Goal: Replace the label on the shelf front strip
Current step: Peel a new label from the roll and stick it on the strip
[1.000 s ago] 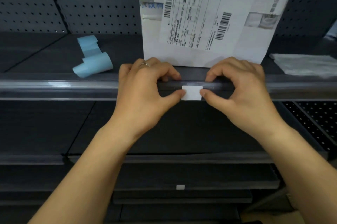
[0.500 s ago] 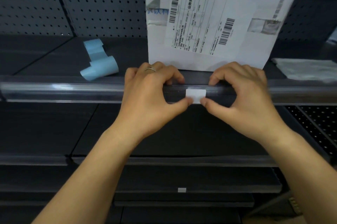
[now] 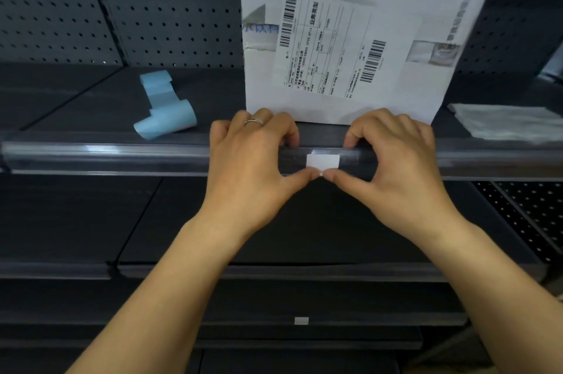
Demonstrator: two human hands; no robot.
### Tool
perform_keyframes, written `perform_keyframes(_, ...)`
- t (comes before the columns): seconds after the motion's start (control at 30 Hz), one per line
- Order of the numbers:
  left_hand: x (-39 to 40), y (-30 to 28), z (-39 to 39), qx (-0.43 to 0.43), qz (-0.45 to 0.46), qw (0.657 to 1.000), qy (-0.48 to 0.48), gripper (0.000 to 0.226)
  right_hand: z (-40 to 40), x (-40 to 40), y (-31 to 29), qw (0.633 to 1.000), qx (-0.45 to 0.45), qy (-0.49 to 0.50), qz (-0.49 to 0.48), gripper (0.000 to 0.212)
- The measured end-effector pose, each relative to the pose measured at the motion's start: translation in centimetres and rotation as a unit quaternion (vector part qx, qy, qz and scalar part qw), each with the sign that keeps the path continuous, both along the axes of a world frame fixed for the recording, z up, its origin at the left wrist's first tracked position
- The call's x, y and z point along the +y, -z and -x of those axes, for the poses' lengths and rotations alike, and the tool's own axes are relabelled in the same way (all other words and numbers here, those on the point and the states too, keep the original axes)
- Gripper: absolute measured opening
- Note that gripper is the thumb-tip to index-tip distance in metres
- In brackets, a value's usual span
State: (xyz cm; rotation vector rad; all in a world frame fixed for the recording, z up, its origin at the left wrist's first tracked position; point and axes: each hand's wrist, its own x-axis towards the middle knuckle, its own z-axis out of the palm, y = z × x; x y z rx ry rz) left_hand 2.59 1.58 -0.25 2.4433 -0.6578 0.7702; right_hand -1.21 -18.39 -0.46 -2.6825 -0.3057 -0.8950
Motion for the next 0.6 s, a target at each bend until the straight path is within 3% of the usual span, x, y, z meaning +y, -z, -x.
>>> perform_keyframes(0.47, 1.6, -0.8, -0.1, 0.059, -0.019, 0.996, 0.068, 0.028, 0.6, -1.7, -0.8, 0.996, 0.061, -0.065, -0.004, 0.026)
perform_keyframes(0.6, 1.0, -0.7, 0.0, 0.061, 0.019, 0.997, 0.053, 0.023, 0.8, -1.6, -0.9, 0.995, 0.069, -0.065, -0.030, 0.028)
